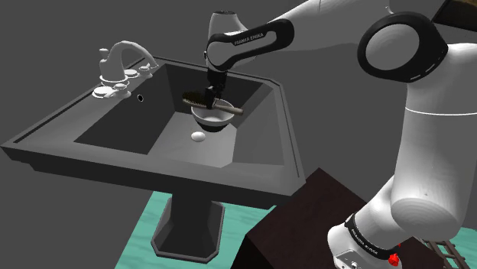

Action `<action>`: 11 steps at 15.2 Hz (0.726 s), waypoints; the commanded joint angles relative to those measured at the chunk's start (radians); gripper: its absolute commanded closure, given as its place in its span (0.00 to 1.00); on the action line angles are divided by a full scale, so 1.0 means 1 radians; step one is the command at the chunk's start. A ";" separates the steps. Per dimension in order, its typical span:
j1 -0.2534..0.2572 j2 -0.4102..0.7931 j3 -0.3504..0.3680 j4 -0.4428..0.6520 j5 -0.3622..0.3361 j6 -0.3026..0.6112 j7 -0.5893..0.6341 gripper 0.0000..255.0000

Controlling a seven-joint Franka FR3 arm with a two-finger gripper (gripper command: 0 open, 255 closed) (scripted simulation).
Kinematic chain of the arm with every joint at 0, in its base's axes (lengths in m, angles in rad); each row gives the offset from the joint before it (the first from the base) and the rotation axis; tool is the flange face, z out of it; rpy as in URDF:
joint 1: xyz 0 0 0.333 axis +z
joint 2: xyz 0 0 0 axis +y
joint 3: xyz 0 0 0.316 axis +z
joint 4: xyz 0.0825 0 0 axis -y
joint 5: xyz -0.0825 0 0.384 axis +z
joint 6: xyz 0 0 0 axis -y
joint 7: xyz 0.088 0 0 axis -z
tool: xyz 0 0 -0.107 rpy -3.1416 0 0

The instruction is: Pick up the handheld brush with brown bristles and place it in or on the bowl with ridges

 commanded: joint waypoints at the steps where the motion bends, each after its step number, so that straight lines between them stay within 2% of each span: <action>1: 0.000 -0.022 0.002 0.021 0.004 -0.043 -0.003 0.00; 3: 0.000 -0.045 0.004 0.046 0.007 -0.091 -0.005 0.00; 11: 0.000 -0.045 0.004 0.046 0.007 -0.091 -0.005 0.00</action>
